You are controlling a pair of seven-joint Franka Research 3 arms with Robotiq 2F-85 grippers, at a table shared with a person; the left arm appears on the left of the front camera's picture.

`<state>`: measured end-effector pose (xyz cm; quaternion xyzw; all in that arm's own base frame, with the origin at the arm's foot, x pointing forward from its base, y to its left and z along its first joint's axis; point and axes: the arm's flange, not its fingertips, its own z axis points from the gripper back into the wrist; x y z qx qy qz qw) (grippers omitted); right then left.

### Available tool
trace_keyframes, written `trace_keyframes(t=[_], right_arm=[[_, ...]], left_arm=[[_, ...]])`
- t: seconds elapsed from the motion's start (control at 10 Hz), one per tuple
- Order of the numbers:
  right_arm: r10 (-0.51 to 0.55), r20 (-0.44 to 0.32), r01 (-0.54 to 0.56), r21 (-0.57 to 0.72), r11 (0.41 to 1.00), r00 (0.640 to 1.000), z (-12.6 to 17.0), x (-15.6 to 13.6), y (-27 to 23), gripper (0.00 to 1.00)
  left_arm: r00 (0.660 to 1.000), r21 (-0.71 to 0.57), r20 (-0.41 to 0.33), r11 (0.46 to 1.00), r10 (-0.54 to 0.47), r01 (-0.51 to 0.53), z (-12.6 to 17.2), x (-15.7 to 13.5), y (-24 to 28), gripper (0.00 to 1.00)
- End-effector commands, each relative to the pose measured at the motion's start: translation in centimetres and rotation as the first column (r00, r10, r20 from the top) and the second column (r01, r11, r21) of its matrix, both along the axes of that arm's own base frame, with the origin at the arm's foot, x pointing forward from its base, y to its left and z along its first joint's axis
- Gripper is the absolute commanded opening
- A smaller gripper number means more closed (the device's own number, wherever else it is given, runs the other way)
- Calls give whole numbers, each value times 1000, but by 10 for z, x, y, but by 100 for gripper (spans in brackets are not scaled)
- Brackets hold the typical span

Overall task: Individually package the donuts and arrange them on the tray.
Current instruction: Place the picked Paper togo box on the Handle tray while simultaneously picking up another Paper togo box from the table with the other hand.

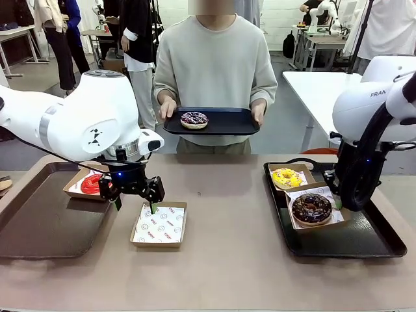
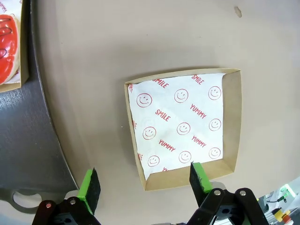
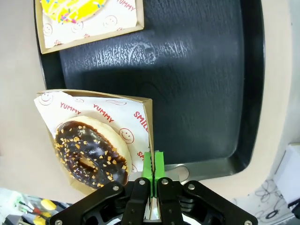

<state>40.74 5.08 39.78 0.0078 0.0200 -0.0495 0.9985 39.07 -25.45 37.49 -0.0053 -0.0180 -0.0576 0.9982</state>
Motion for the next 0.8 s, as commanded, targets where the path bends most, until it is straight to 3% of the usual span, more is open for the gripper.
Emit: trace_keyframes(t=[0.0, 0.3, 0.7], right_arm=[[6, 37, -7, 33, 999, 999, -6, 0, -5, 2], [25, 26, -27, 51, 998, 999, -11, 6, -7, 2], [59, -69, -57, 43, 997, 996, -29, 17, -2, 2]], left_arm=[[999, 37, 16, 999, 36, -37, -3, 0, -1, 100], [999, 42, 16, 998, 39, -39, -5, 1, 0, 100], [999, 45, 1, 998, 44, -44, -9, 6, -1, 100]])
